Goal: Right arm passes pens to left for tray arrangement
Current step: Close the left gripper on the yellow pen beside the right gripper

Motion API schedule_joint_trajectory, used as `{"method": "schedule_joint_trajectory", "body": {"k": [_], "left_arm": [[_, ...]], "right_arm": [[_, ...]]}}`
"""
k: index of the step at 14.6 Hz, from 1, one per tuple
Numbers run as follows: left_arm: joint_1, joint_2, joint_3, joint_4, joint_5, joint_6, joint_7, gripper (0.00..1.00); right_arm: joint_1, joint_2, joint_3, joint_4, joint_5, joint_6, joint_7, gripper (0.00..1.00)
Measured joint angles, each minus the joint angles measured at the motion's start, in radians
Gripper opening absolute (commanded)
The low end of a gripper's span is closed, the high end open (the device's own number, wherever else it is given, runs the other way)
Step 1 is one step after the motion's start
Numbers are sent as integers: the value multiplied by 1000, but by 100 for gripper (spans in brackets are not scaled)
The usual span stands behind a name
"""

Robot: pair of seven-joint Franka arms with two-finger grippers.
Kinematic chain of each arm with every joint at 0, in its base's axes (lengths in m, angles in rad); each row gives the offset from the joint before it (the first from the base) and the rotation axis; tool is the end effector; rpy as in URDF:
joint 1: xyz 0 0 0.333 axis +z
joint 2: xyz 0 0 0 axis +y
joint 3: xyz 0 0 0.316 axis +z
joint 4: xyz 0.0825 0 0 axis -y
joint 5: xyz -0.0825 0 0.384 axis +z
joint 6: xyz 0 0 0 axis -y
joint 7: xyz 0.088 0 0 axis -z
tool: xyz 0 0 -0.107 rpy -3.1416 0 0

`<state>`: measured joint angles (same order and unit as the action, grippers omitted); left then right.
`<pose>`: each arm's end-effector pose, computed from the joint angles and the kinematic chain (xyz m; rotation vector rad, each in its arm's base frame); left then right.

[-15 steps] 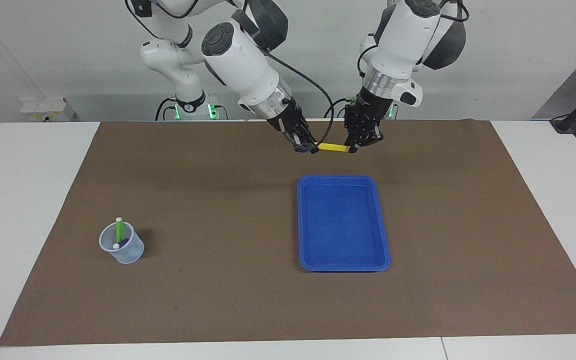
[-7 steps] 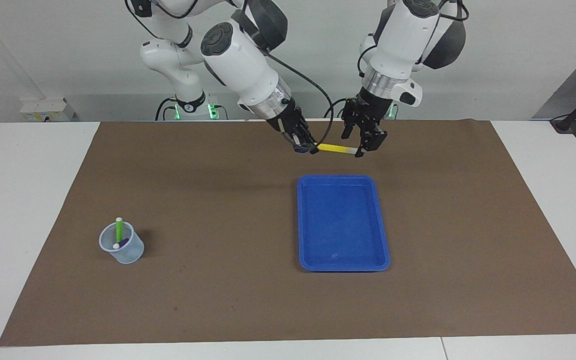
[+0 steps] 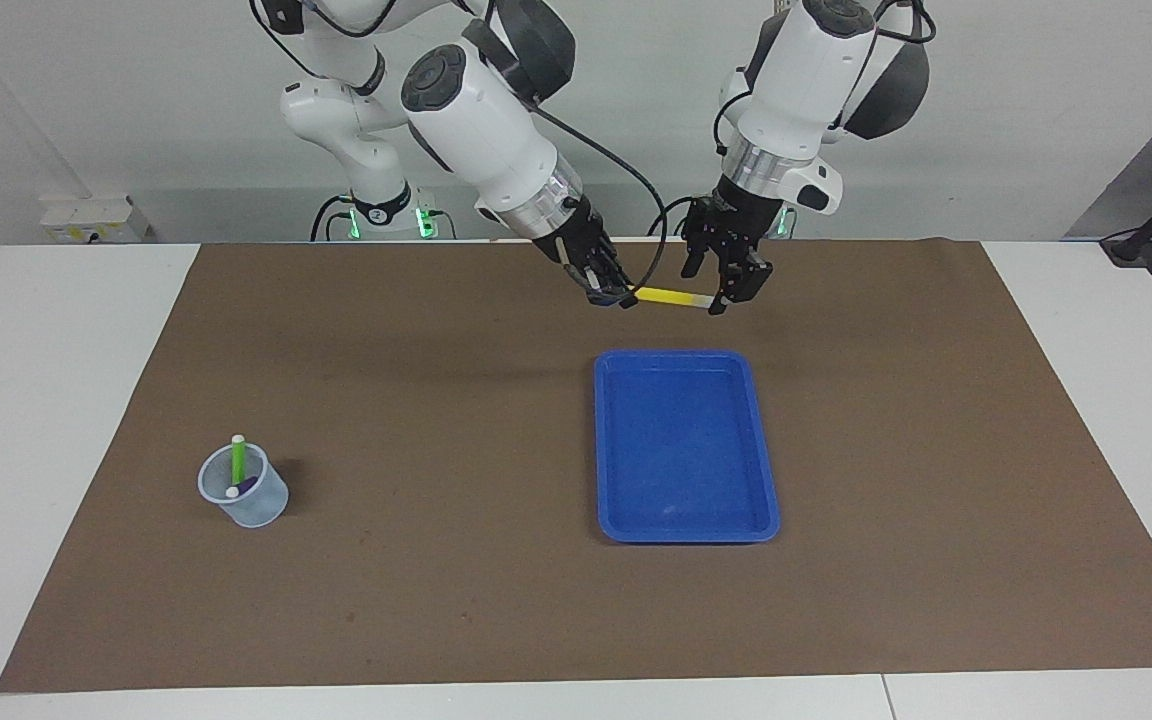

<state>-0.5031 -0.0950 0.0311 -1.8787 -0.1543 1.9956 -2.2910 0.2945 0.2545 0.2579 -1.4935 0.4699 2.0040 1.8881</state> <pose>0.4891 -0.2595 0.5695 1.7255 2.3329 -0.1565 0.5611 0.3543 0.5634 -1.9592 1.8184 0.5400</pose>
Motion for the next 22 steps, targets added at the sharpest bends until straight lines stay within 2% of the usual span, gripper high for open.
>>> {"method": "schedule_joint_trajectory", "body": {"k": [9,11,13,17,19,22], "left_arm": [[-1,-9,-2,-34,0,74,-44,73],[-1,-10,-2,-40,0,82,-45,57],[-1,-10,-2,-42,0,86,-47,48],[-1,-11,-2,-42,0,88,-49,14],[-2,-11,-2,-43,2,87,-48,5],[-2,-14,-5,-46,8,87,-42,0]], "right_arm": [[0,0,0,0,0,0,0,0],[0,0,0,0,0,0,0,0],[0,0,0,0,0,0,0,0],[0,0,0,0,0,0,0,0],[0,0,0,0,0,3,0,0],[0,0,-1,0,0,2,0,0]]}}
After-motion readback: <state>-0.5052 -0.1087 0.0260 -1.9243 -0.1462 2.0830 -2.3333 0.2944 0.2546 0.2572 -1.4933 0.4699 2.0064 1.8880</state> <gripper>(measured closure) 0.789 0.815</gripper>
